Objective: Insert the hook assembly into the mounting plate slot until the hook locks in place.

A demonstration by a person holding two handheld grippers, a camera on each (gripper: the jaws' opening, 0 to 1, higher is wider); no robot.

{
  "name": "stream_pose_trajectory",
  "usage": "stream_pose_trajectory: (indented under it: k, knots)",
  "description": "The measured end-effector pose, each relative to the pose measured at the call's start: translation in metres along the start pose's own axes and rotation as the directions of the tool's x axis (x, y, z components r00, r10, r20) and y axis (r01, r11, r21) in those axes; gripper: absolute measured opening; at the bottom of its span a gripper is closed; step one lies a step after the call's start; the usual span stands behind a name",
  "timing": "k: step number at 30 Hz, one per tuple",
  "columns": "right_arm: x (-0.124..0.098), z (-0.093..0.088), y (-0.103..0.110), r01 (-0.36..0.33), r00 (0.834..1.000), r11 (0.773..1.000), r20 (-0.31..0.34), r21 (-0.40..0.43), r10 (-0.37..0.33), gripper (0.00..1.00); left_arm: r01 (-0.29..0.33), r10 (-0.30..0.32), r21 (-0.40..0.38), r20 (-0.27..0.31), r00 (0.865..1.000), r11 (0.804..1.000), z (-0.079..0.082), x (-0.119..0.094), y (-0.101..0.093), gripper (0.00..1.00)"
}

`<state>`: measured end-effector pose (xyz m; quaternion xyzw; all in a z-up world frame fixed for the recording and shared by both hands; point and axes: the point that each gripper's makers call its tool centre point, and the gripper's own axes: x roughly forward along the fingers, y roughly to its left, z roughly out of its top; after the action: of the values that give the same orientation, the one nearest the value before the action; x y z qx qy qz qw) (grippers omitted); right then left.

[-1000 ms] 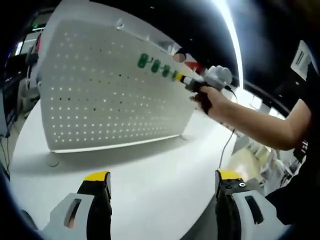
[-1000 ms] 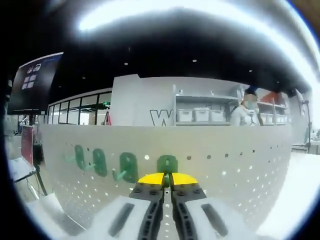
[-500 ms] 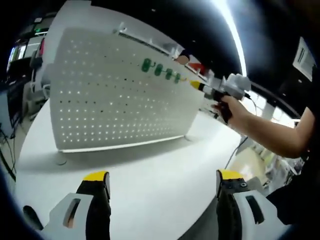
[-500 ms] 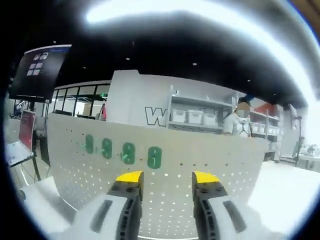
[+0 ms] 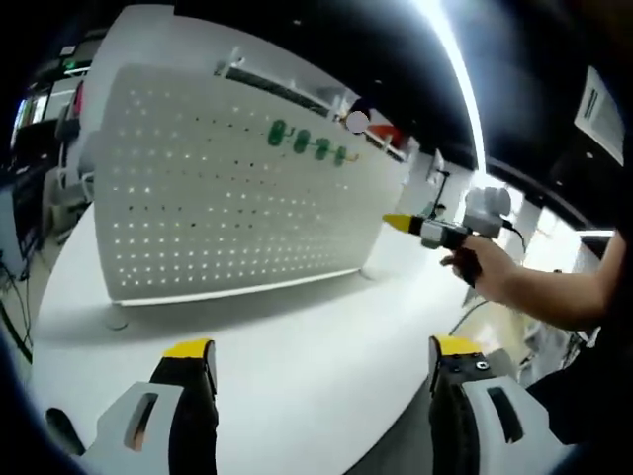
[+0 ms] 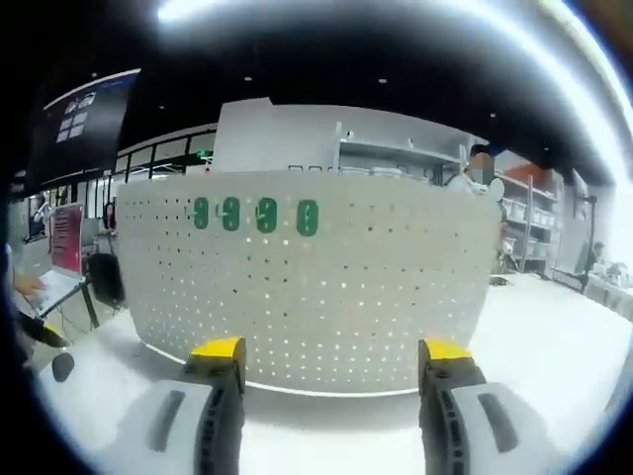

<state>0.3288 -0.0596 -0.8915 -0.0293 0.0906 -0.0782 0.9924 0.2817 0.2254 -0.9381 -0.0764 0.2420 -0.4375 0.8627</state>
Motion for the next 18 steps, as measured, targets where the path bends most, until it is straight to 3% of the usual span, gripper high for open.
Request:
stream_pose_trajectory:
  k: [5,8,11,15,18]
  knots:
    - [-0.024,-0.023,0.003,-0.010,0.999,1.000,-0.049,0.024,0.011,0.74,-0.001,0.001,-0.004,0.000,1.000,1.000,-0.002,-0.003,-0.001,0.90]
    - [-0.035,-0.043,0.015,-0.065,0.991,0.998,-0.118,0.017,0.066,0.79,-0.004,0.004,-0.010,-0.003,1.000,1.000,-0.005,-0.003,-0.001,0.90]
    - [-0.046,-0.054,0.021,-0.093,0.986,0.996,-0.136,0.009,0.093,0.82,-0.002,0.002,-0.013,-0.003,1.000,1.000,-0.007,-0.004,-0.002,0.90]
    - [-0.059,-0.075,0.019,-0.064,0.979,0.998,-0.192,0.023,0.068,0.96,-0.001,0.001,-0.019,-0.006,1.000,1.000,-0.011,-0.005,-0.004,0.90]
    - [-0.067,-0.084,0.021,-0.071,0.973,0.997,-0.218,0.016,0.073,0.97,-0.001,0.001,-0.026,-0.012,1.000,1.000,-0.014,-0.006,-0.004,0.90]
